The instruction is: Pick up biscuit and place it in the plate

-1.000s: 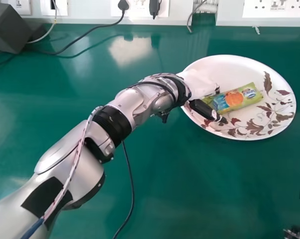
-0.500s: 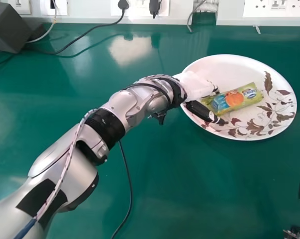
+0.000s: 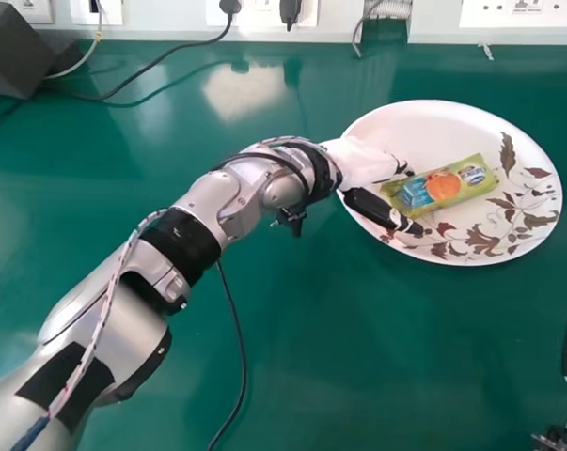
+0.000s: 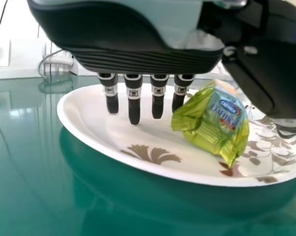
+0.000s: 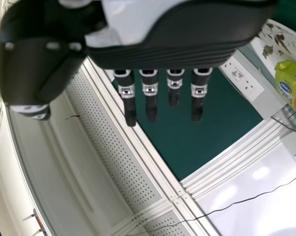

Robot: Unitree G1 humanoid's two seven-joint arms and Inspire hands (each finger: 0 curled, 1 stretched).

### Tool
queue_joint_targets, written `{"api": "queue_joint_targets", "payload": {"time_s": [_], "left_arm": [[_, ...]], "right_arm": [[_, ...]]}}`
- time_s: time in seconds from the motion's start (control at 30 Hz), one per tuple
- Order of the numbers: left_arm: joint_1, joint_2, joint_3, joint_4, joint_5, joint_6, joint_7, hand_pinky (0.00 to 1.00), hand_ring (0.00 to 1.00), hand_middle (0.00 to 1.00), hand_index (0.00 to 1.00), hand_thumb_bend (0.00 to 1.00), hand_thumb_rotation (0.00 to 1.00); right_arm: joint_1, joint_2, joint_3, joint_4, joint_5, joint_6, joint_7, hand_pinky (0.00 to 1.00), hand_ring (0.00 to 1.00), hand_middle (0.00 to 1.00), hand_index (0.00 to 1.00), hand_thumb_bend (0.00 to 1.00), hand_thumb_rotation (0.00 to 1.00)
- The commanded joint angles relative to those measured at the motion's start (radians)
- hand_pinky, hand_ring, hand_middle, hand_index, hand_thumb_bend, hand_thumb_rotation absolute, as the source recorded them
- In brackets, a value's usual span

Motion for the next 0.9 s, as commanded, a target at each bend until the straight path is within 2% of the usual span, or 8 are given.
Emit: {"api": "queue_joint_targets", "payload": {"time_s": [0.0,0.13,0.2,0.27,0.4,0.57,0.73,0.87], "left_arm": [[0.048,0.010,0.018,-0.036,-0.022,0.007,-0.019,0.97,0.92,0.99,1.00,1.00,0.65],[0.072,0.033,0.045,-0.086,-0.034,0.012,-0.021,0.99,0.94,1.00,1.00,1.00,0.64],[0.078,0.043,0.057,-0.097,-0.044,0.005,-0.018,0.95,0.92,0.98,0.99,1.00,0.65],[0.082,0.048,0.069,-0.101,-0.055,-0.005,-0.012,0.96,0.92,0.99,1.00,1.00,0.65],[0.094,0.050,0.100,-0.088,-0.079,-0.037,0.020,0.97,0.94,1.00,0.99,1.00,0.63],[0.110,0.056,0.136,-0.093,-0.123,-0.066,0.021,1.00,0.94,0.99,1.00,1.00,0.62],[0.124,0.072,0.164,-0.111,-0.163,-0.085,0.007,1.00,0.94,1.00,0.99,1.00,0.61],[0.139,0.083,0.189,-0.128,-0.198,-0.092,-0.003,1.00,0.95,1.00,0.99,1.00,0.63]], "right_arm": [[0.007,0.014,-0.007,-0.007,-0.003,0.001,0.010,0.84,0.95,0.94,0.88,0.83,0.02],[0.004,0.013,-0.011,0.001,-0.001,0.002,0.016,0.85,0.97,0.97,0.89,0.85,0.07],[0.000,0.013,-0.013,0.003,-0.009,0.000,0.010,0.86,0.98,0.98,0.90,0.86,0.10],[-0.003,0.012,-0.013,0.004,0.000,0.009,0.008,0.86,0.99,0.99,0.91,0.85,0.12],[-0.012,0.007,-0.016,0.015,0.022,0.024,0.022,0.89,1.00,1.00,0.93,0.91,0.25],[-0.016,0.003,-0.021,0.021,0.037,0.043,0.035,0.90,1.00,1.00,0.95,0.97,0.33],[-0.020,0.002,-0.027,0.026,0.047,0.057,0.046,0.91,1.00,1.00,0.95,1.00,0.37],[-0.023,0.007,-0.029,0.027,0.038,0.060,0.045,0.91,1.00,1.00,0.95,1.00,0.36]]}}
